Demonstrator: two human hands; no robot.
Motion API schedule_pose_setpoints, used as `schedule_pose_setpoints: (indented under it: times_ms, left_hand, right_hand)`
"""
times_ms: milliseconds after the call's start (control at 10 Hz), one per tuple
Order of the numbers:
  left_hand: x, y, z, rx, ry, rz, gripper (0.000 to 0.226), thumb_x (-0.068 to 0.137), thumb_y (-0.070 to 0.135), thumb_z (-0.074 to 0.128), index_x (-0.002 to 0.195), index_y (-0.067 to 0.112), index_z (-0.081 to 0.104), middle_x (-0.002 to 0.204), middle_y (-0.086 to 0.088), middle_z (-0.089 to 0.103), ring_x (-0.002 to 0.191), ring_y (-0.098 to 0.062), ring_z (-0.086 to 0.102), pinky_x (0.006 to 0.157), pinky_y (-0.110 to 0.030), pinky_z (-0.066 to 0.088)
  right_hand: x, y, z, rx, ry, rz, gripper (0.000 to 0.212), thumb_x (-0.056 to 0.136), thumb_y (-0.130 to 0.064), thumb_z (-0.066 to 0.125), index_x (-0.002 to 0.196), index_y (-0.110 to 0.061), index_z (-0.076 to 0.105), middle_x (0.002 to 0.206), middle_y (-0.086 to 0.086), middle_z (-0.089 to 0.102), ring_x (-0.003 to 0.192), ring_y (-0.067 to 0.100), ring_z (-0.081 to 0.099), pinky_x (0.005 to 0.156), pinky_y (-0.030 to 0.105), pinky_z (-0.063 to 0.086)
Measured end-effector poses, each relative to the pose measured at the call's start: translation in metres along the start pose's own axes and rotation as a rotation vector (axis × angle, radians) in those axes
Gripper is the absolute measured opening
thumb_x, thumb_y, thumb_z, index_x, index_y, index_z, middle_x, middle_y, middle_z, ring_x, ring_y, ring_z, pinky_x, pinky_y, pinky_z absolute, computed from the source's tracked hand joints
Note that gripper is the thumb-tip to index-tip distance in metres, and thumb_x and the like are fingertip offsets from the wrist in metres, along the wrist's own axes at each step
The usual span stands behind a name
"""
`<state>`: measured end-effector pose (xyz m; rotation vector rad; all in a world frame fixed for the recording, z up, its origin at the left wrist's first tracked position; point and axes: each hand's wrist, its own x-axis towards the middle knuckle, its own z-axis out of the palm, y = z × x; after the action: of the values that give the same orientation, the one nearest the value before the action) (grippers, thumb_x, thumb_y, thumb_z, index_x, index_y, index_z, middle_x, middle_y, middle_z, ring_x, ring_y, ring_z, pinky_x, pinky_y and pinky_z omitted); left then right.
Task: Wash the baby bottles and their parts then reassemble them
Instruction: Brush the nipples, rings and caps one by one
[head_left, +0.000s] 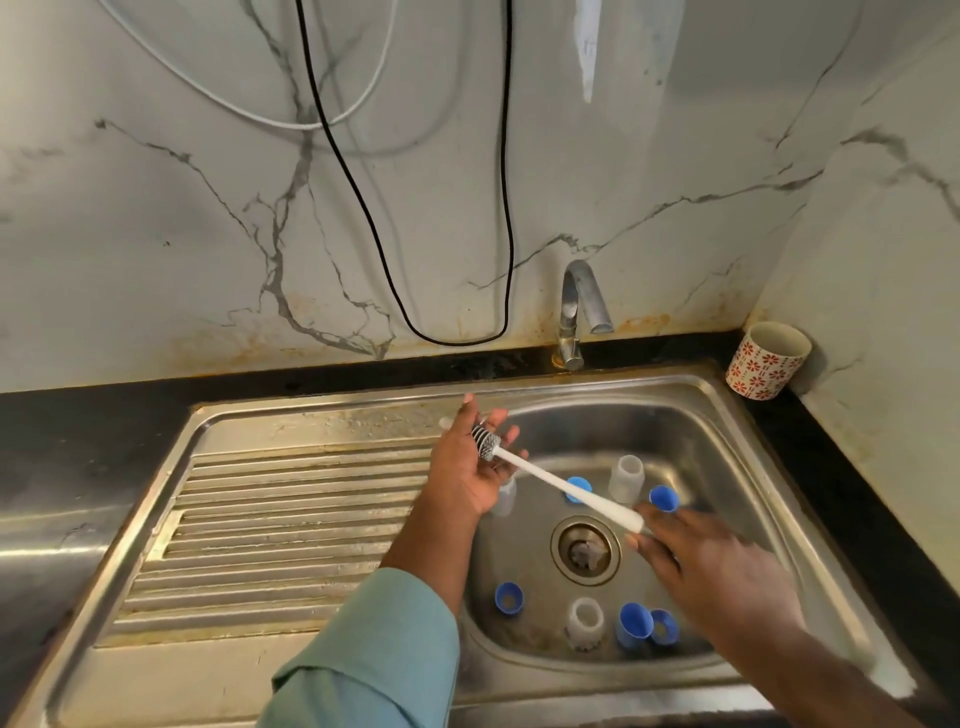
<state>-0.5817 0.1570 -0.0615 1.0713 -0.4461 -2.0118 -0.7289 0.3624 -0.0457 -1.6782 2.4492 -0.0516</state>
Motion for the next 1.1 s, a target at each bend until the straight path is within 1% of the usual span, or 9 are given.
schedule_pose_setpoints:
  times_ms: [200, 300, 400, 500, 600, 700, 800, 900, 1100]
  left_hand:
    - [-0.012, 0.002, 0.020, -0.153, -0.287, 0.010, 0.019, 0.086, 0.030, 0.067, 0.077, 0.014, 0.061, 0.070, -0.003, 0.066, 0.088, -0.022, 0.072, 0.094, -0.054, 0.052]
    - [-0.007, 0.004, 0.028, 0.098, -0.142, -0.007, 0.019, 0.090, 0.031, 0.067, 0.094, 0.012, 0.064, 0.095, -0.008, 0.074, 0.106, -0.027, 0.067, 0.094, -0.054, 0.051]
    - [-0.005, 0.004, 0.032, 0.149, 0.103, -0.064, 0.026, 0.096, 0.027, 0.062, 0.113, 0.008, 0.062, 0.094, -0.009, 0.070, 0.095, -0.028, 0.066, 0.081, -0.046, 0.052]
    - [-0.007, -0.001, 0.039, 0.052, 0.102, -0.025, 0.029, 0.095, 0.037, 0.061, 0.089, 0.009, 0.057, 0.072, -0.008, 0.059, 0.084, -0.028, 0.067, 0.091, -0.050, 0.053]
    - [-0.016, -0.002, 0.042, -0.123, -0.083, 0.048, 0.029, 0.085, 0.035, 0.069, 0.078, 0.010, 0.056, 0.058, -0.004, 0.055, 0.074, -0.023, 0.071, 0.097, -0.053, 0.051]
    - [-0.024, 0.003, 0.050, -0.201, -0.231, 0.090, 0.026, 0.077, 0.034, 0.072, 0.080, 0.012, 0.058, 0.057, -0.002, 0.056, 0.073, -0.023, 0.072, 0.097, -0.054, 0.050]
    - [-0.024, 0.005, 0.059, -0.113, -0.053, 0.135, 0.027, 0.087, 0.035, 0.070, 0.081, 0.013, 0.057, 0.058, -0.002, 0.060, 0.086, -0.026, 0.072, 0.097, -0.051, 0.050]
    - [-0.023, 0.001, 0.062, -0.156, 0.010, 0.161, 0.032, 0.092, 0.042, 0.063, 0.079, 0.015, 0.052, 0.056, 0.000, 0.057, 0.087, -0.025, 0.070, 0.097, -0.048, 0.048]
    - [-0.033, 0.009, 0.054, -0.159, -0.264, 0.192, 0.046, 0.087, 0.049, 0.056, 0.052, 0.020, 0.055, 0.051, 0.005, 0.053, 0.066, -0.015, 0.067, 0.100, -0.046, 0.041]
  right_hand:
    - [0.007, 0.023, -0.034, 1.357, -0.652, 0.324, 0.034, 0.095, -0.035, 0.056, 0.102, -0.006, 0.072, 0.060, 0.008, 0.049, 0.046, 0.015, 0.037, 0.041, 0.026, 0.033]
    - [0.011, 0.038, -0.032, 0.745, -0.324, 0.126, 0.022, 0.097, -0.041, 0.053, 0.095, -0.028, 0.070, 0.069, -0.003, 0.059, 0.051, 0.008, 0.049, 0.049, 0.027, 0.043]
    - [0.011, 0.045, -0.025, -0.080, -0.031, -0.093, 0.041, 0.099, -0.055, 0.032, 0.137, -0.043, 0.042, 0.105, -0.012, 0.059, 0.085, 0.004, 0.059, 0.074, 0.025, 0.053]
    - [0.008, 0.042, -0.025, 0.092, -0.099, -0.077, 0.043, 0.099, -0.056, 0.033, 0.132, -0.035, 0.050, 0.093, -0.008, 0.061, 0.074, 0.008, 0.059, 0.067, 0.029, 0.053]
    - [0.003, 0.045, -0.035, 1.228, -0.649, 0.238, 0.037, 0.095, -0.043, 0.053, 0.106, -0.013, 0.072, 0.062, 0.003, 0.051, 0.048, 0.014, 0.039, 0.044, 0.029, 0.035]
    - [-0.001, 0.049, -0.038, 1.305, -0.634, 0.226, 0.031, 0.088, -0.040, 0.062, 0.101, -0.014, 0.074, 0.062, 0.005, 0.054, 0.047, 0.014, 0.043, 0.044, 0.025, 0.037]
    - [0.002, 0.057, -0.025, 0.581, -0.182, 0.079, 0.022, 0.086, -0.055, 0.061, 0.104, -0.042, 0.063, 0.085, -0.009, 0.065, 0.066, 0.006, 0.059, 0.062, 0.024, 0.052]
    - [0.013, 0.066, -0.007, -0.022, 0.179, -0.071, 0.045, 0.093, -0.063, 0.032, 0.123, -0.038, 0.055, 0.085, -0.011, 0.060, 0.063, 0.009, 0.057, 0.055, 0.030, 0.053]
    - [0.021, 0.077, -0.041, 1.334, -0.839, 0.113, 0.043, 0.093, -0.041, 0.054, 0.109, -0.003, 0.068, 0.059, 0.004, 0.041, 0.042, 0.011, 0.033, 0.041, 0.024, 0.029]
